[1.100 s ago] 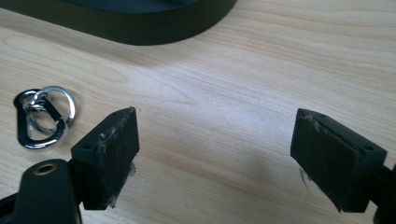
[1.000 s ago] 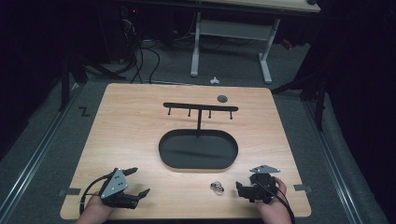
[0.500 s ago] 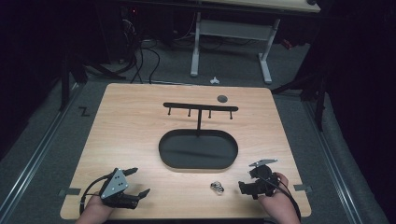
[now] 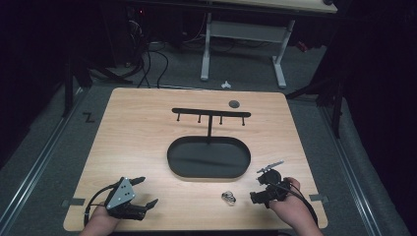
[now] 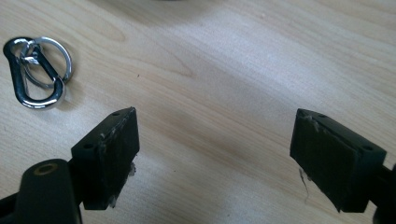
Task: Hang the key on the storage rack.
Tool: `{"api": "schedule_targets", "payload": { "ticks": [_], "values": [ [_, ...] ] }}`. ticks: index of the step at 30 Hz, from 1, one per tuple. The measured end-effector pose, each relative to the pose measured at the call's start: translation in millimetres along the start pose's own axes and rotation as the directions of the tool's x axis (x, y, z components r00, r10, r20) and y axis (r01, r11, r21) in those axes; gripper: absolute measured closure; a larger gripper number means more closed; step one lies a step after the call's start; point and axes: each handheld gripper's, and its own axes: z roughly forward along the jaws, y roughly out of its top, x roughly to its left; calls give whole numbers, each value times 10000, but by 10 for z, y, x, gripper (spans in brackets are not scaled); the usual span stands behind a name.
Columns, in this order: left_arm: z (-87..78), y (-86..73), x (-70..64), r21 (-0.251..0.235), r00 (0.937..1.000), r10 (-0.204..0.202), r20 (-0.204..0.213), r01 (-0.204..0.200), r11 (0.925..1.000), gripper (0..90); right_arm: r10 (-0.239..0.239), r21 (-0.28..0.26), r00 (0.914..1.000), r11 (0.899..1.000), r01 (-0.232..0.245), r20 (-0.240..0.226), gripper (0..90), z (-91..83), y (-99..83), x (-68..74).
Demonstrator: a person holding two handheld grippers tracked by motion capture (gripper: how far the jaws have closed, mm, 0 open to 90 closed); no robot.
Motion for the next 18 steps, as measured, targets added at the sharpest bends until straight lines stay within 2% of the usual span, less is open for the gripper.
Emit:
{"api": "schedule_targets", "payload": {
  "ticks": [5,13,18],
  "values": [
    [2,-1,2,-5,10000,-16,-4,16,10000,153,-81,509,10000,9987,83,-34,160,-13,61,-28],
    [4,-1,-2,8,10000,-18,3,18,10000,153,-215,848,9998,9962,216,-25,160,-30,81,-41],
    [6,0,1,19,10000,-8,5,8,10000,153,-77,995,10000,9950,81,-51,175,-30,97,-55]
  ]
}}
